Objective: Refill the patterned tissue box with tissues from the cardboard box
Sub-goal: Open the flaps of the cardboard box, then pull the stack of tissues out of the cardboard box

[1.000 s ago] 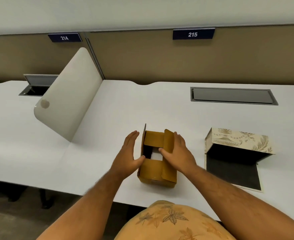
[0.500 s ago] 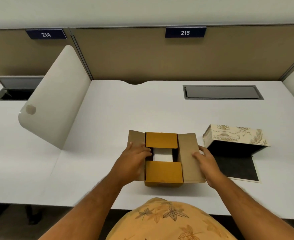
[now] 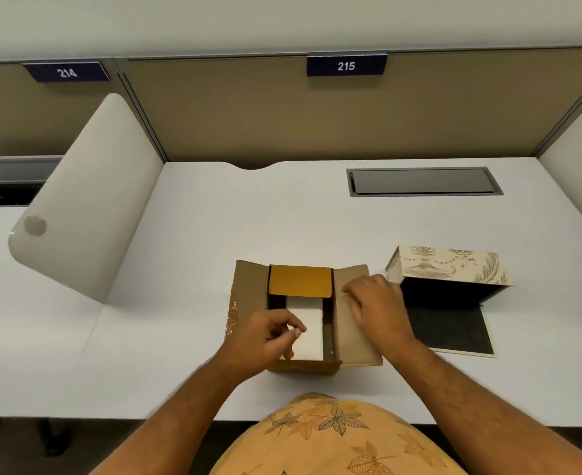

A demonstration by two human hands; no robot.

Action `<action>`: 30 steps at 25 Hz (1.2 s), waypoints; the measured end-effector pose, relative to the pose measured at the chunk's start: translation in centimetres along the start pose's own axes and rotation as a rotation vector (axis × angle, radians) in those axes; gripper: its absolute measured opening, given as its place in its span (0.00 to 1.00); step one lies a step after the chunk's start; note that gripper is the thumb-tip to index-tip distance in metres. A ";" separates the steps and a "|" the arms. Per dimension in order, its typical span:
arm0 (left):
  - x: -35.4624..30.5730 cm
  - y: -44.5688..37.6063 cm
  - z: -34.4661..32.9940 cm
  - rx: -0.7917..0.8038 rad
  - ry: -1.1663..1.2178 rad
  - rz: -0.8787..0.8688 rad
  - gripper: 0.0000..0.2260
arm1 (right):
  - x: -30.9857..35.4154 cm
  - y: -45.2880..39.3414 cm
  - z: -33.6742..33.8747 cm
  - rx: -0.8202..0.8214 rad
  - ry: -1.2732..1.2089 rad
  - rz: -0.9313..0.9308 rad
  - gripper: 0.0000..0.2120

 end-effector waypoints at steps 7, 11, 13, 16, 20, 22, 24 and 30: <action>2.0 0.9 -3.6 0.087 -0.237 0.153 0.10 | 4.7 2.2 -4.6 0.238 0.109 0.462 0.16; 2.7 0.9 -3.6 0.057 -0.284 0.188 0.12 | 3.4 2.3 -4.6 0.234 -0.028 0.309 0.26; 3.1 0.7 -3.7 0.059 -0.283 0.205 0.14 | 2.4 1.4 -4.6 0.239 -0.110 0.179 0.32; 3.3 0.2 -4.0 0.052 -0.320 0.235 0.20 | 2.1 -1.1 -4.9 0.286 -0.197 0.030 0.39; 3.8 -1.2 -4.2 0.057 -0.281 0.359 0.44 | 3.1 -3.7 -5.4 0.371 -0.221 -0.022 0.43; 3.8 -2.2 -4.5 0.071 -0.072 0.403 0.49 | 3.2 -3.8 -5.1 0.352 -0.276 -0.062 0.41; 3.4 -3.6 -4.7 0.040 0.186 0.397 0.43 | 2.9 -3.3 -4.5 0.278 -0.368 -0.153 0.36; 6.7 -5.8 -4.4 -0.120 0.288 0.600 0.34 | 3.5 0.3 -8.8 0.417 -0.992 -0.636 0.28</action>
Point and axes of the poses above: each hand's wrist, its own y-axis away from the middle knuckle, its own z-axis out of the back of the hand, x = y × z, the point moved 10 cm from there along -y, towards the middle knuckle, and after that the axes turned 2 degrees about -y, right-handed, at the moved point
